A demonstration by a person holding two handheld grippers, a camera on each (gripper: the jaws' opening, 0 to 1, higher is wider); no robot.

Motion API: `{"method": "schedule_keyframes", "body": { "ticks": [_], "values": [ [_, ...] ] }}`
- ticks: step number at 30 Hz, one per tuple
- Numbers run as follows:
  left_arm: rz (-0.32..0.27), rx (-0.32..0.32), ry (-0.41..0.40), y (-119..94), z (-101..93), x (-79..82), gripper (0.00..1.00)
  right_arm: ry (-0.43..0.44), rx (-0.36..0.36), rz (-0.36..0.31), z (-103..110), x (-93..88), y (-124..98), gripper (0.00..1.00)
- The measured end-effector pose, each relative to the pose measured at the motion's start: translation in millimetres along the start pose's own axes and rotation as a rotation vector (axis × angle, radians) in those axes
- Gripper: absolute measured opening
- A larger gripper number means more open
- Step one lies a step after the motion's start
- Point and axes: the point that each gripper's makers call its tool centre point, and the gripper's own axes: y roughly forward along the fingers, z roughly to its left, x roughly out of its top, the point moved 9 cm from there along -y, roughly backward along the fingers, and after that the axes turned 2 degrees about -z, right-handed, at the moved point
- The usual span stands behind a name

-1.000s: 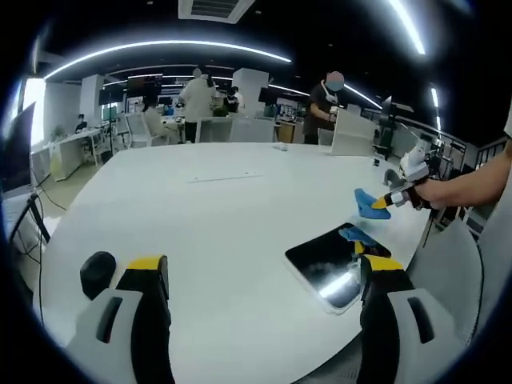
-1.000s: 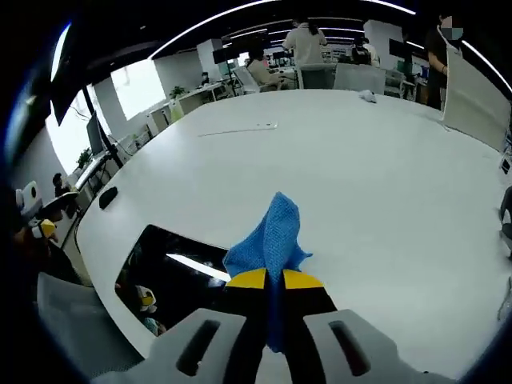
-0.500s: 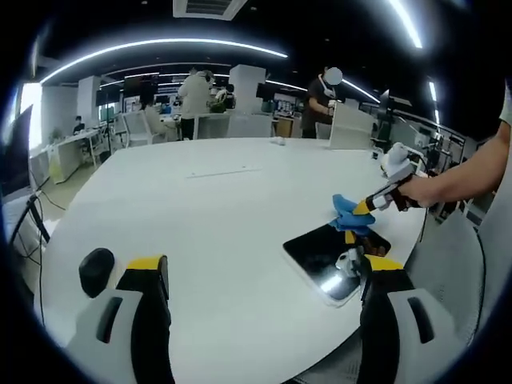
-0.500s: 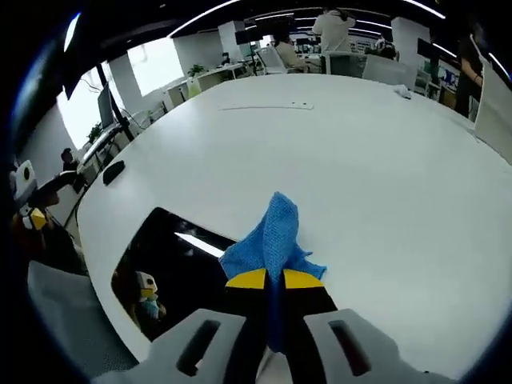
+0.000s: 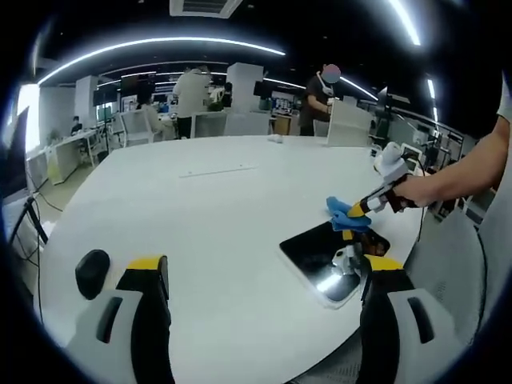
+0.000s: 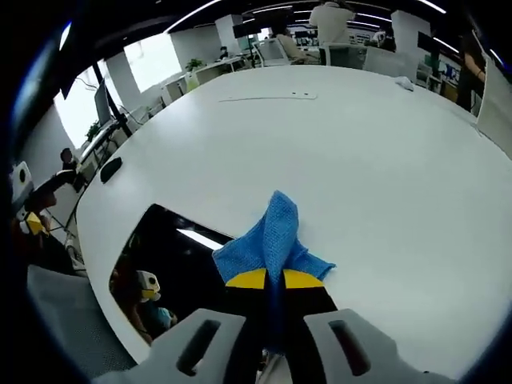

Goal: Wipe the mirror surface with the cleaning cloth until all visible marks leave the cleaned area.

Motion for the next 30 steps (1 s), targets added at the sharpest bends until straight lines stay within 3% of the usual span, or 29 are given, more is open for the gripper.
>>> {"method": "schedule_keyframes", "body": {
  "ticks": [11,30],
  "values": [
    [-0.007,0.008,-0.012,-2,1.6,0.2,0.99,-0.026,0.038,0.005,19,8.6,16,0.0],
    [-0.022,0.024,-0.034,-11,-1.2,-2.3,0.99,-0.053,0.119,-0.006,80,25.3,39,0.0]
  ]
}}
